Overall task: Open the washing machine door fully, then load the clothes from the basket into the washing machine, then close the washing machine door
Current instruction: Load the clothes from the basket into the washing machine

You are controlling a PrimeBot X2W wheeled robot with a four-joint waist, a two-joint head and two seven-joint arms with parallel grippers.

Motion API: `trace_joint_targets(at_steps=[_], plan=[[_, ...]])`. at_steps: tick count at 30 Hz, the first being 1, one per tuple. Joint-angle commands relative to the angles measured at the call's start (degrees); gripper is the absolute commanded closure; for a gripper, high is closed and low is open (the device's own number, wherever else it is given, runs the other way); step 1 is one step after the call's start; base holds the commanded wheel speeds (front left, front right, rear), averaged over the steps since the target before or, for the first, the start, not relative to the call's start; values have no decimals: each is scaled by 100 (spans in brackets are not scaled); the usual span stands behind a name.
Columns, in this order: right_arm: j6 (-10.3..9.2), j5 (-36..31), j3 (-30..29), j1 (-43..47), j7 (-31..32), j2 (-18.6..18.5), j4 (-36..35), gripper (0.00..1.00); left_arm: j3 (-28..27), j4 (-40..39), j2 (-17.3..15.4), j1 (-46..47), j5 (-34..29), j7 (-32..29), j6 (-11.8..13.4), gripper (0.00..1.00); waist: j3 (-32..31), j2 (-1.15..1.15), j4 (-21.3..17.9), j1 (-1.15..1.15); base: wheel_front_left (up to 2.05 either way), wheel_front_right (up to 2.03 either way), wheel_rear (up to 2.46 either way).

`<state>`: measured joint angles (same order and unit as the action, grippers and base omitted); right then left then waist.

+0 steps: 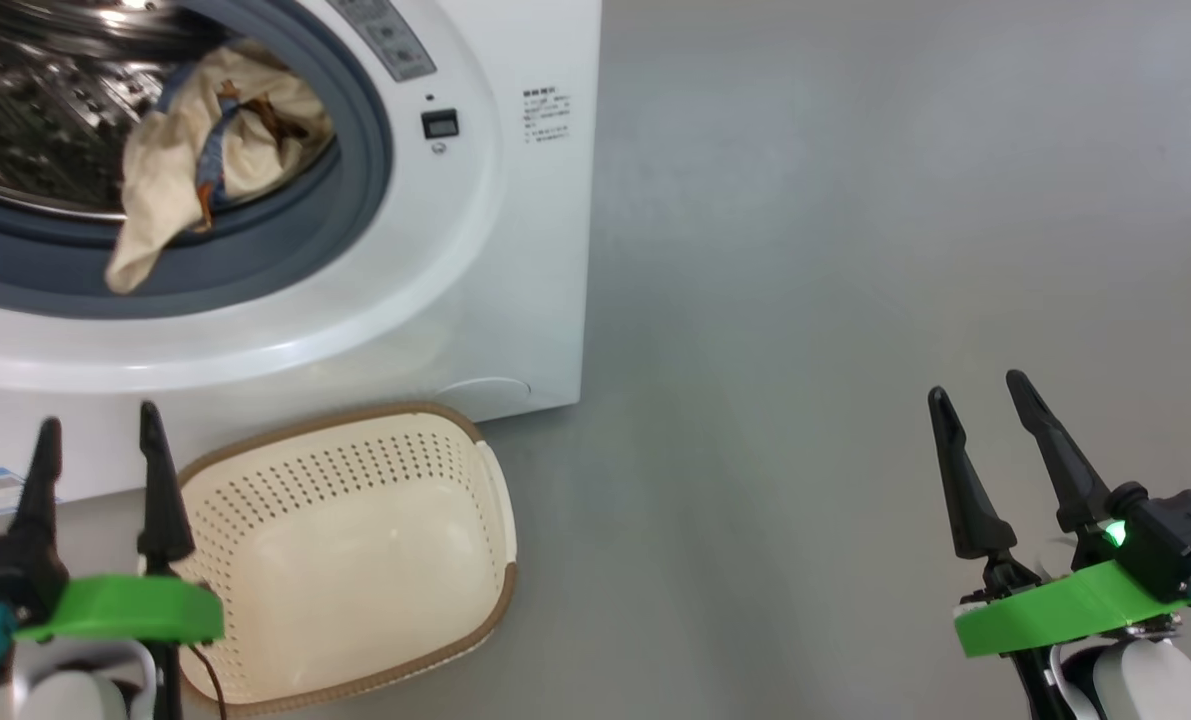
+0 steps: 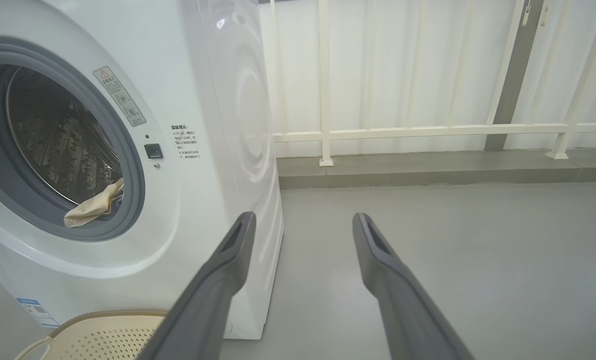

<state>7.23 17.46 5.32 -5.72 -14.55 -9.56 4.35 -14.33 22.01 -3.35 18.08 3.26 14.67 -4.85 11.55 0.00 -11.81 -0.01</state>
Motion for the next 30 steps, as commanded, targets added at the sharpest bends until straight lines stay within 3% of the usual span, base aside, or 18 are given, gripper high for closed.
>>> trace_joint_targets(at_steps=[1,19,30], plan=[[25,-86,74,72,-45,-134,-116,0,-118,-245,-77,-160,-66,33,-24,0,-226,0,136,1,0,0,0],[25,-136,-57,501,-45,-133,-168,0,14,-1208,44,-1579,367,33,138,0,-616,0,245,1,0,0,0],[25,-131,-57,504,-45,-131,-169,0,174,-1415,46,-1783,506,33,321,0,-604,0,253,1,0,0,0]])
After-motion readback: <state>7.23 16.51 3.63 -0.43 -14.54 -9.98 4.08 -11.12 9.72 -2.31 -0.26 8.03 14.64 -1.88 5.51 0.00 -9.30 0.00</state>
